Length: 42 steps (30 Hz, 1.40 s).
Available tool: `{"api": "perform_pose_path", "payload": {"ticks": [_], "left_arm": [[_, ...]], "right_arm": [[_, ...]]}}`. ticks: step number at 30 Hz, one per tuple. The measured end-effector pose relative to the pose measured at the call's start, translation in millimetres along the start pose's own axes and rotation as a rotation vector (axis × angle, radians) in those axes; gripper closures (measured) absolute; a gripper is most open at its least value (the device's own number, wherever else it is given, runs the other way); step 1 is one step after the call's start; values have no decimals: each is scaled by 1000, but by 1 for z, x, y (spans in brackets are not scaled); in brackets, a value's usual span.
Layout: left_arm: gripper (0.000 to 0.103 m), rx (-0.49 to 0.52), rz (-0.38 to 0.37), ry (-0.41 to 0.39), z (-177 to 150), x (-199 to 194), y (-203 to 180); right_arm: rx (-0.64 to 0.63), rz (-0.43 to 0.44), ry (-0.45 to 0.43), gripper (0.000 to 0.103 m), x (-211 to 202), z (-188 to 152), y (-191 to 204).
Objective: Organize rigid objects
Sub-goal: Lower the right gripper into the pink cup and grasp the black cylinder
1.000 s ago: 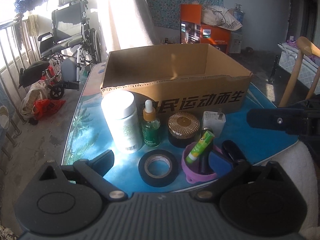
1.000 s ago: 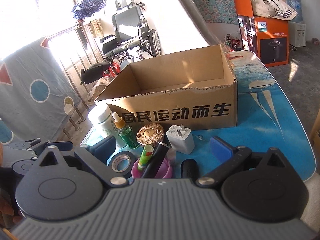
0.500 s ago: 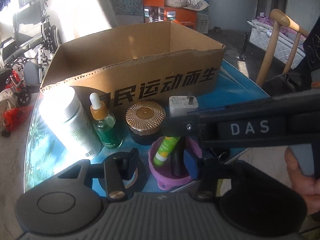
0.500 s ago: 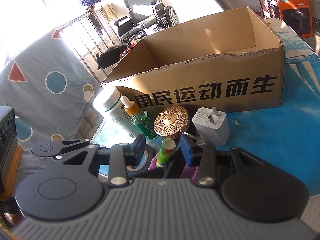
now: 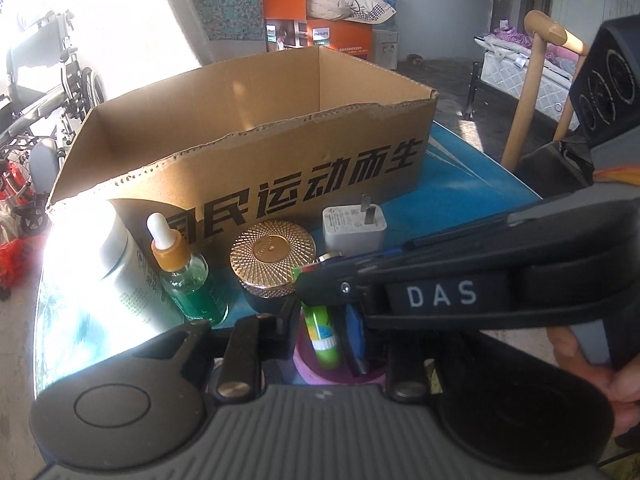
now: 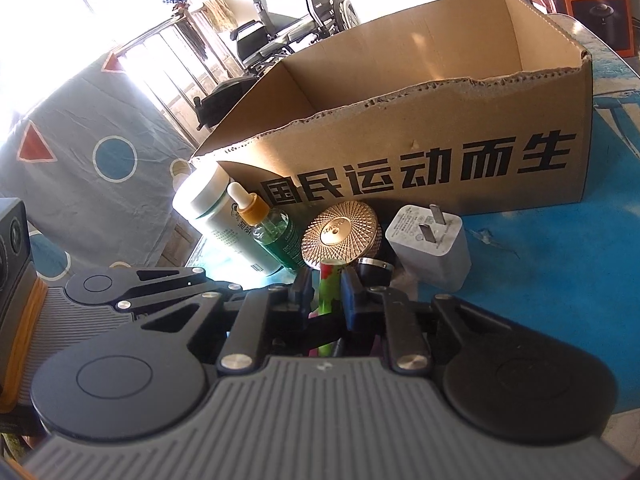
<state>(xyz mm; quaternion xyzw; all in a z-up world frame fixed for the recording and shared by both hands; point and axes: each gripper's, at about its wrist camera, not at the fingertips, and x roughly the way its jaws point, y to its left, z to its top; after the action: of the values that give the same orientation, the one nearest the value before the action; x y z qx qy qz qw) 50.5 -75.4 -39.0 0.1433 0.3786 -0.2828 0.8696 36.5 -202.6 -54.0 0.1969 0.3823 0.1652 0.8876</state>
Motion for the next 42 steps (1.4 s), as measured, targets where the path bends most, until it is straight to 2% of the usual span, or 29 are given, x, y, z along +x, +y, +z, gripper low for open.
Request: {"api": "perform_pose_path", "payload": {"ticks": [6, 10, 12, 14, 18, 22, 26, 31, 36, 42], "left_arm": [[81, -8, 11, 4, -1, 0, 1], [81, -18, 8, 0, -2, -5, 3], [79, -22, 5, 0, -3, -8, 3], [79, -29, 1, 2, -4, -9, 4], [79, -40, 0, 4, -4, -10, 6], [79, -42, -6, 1, -5, -12, 7], [77, -42, -5, -4, -6, -16, 5], [71, -25, -41, -18, -8, -27, 1], [70, -17, -90, 12, -8, -24, -8], [70, -4, -81, 54, -8, -12, -14]], "right_arm": [[-1, -7, -10, 89, -4, 2, 1], [44, -21, -51, 86, -20, 7, -8], [61, -36, -63, 83, -25, 8, -13], [79, -39, -59, 76, -26, 8, -18], [108, -38, -35, 71, -21, 5, -20], [139, -19, -27, 58, -17, 4, -24], [178, -8, -9, 58, -10, 5, -31], [214, 15, -38, 58, -18, 7, -40], [237, 50, -17, 61, -11, 5, -43], [238, 73, 9, 65, 0, 4, -42]]}}
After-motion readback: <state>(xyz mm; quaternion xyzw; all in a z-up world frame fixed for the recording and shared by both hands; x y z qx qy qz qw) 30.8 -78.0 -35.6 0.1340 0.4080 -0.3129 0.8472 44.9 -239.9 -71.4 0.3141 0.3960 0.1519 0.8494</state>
